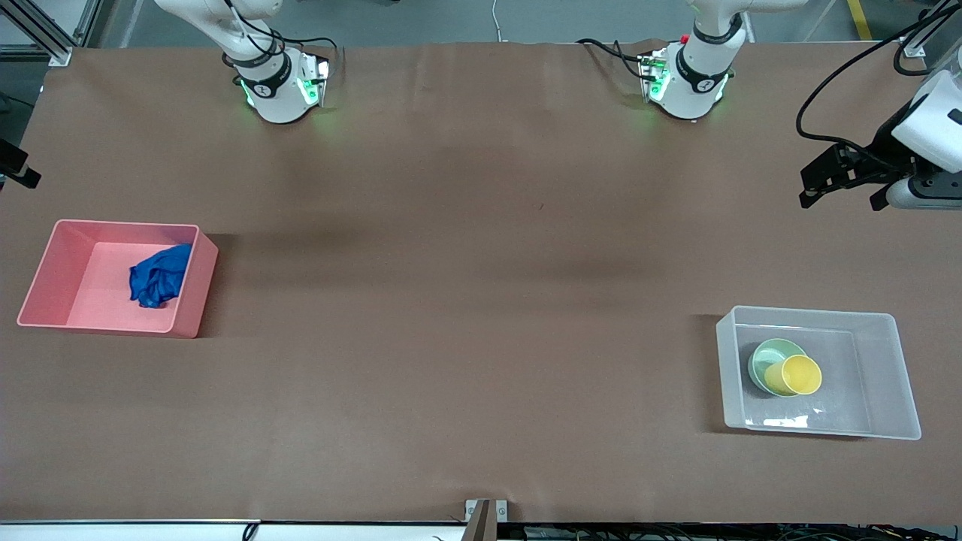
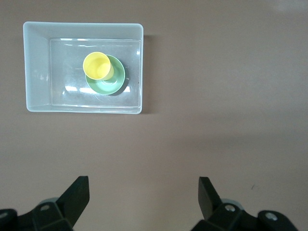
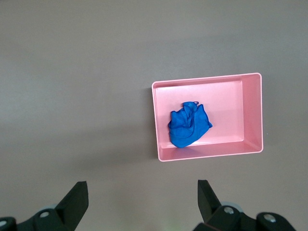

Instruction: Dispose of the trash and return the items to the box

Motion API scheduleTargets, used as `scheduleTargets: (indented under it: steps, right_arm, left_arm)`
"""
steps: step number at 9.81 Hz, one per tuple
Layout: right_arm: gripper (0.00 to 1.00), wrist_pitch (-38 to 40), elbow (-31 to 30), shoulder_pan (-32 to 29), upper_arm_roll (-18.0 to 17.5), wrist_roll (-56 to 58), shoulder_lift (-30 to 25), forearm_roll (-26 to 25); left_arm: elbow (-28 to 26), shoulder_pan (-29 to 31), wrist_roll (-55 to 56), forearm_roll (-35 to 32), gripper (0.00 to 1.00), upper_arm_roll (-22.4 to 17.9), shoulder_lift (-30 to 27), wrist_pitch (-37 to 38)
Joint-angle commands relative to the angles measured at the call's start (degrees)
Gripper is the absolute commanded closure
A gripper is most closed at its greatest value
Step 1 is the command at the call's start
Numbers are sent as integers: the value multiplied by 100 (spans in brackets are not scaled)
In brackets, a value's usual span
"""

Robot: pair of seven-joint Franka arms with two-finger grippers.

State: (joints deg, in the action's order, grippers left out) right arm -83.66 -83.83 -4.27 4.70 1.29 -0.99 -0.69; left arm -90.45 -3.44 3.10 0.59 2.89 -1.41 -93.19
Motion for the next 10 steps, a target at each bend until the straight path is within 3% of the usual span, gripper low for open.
scheduleTargets:
  steps: [1, 10]
  right_arm:
    - [0, 43, 25, -91, -48, -6, -7, 95]
    - [0, 43, 25, -91, -48, -6, -7, 87]
  left_arm:
    - [-183, 45, -73, 64, 0, 10, -17, 55]
    - [-228, 71, 287, -103, 0, 10, -78, 134]
